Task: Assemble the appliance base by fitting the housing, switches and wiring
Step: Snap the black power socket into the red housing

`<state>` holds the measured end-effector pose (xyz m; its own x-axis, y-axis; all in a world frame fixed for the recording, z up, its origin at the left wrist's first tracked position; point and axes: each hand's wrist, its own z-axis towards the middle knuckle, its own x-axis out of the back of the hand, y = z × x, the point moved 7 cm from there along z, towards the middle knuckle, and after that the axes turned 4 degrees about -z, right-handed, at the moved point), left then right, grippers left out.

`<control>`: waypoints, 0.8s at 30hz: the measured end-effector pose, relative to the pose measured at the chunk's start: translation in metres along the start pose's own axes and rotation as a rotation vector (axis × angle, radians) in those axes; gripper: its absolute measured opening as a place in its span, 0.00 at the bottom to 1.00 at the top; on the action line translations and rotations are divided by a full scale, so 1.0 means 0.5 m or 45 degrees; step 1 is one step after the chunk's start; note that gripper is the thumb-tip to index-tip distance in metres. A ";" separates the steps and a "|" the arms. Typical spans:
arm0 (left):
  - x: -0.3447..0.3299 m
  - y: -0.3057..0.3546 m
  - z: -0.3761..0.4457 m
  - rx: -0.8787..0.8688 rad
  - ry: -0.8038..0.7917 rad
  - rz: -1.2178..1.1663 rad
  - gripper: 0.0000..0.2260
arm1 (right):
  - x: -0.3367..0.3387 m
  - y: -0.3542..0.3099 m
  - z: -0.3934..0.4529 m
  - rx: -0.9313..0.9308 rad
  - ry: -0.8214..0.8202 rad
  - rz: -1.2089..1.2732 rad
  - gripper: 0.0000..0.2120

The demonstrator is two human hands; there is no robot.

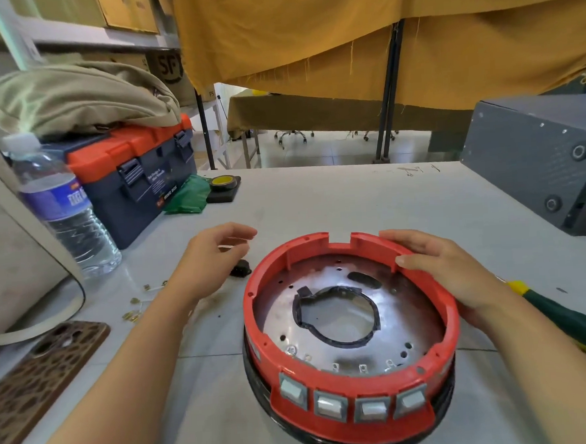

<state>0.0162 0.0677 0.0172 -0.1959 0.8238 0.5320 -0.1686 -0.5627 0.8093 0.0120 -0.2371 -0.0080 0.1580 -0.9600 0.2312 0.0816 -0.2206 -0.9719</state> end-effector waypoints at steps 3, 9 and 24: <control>-0.007 -0.026 0.003 0.000 -0.078 0.329 0.15 | -0.008 0.003 0.002 -0.010 -0.005 0.017 0.18; -0.047 -0.029 0.000 -0.109 -0.135 0.517 0.13 | -0.005 0.001 -0.001 -0.005 0.014 -0.015 0.19; 0.007 0.015 -0.009 -0.040 0.200 -0.679 0.09 | -0.008 -0.013 -0.011 -0.038 0.011 -0.063 0.19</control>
<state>0.0100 0.0659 0.0240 -0.2173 0.9761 0.0054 -0.3119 -0.0746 0.9472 0.0053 -0.2329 -0.0029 0.1457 -0.9493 0.2787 0.0594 -0.2728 -0.9602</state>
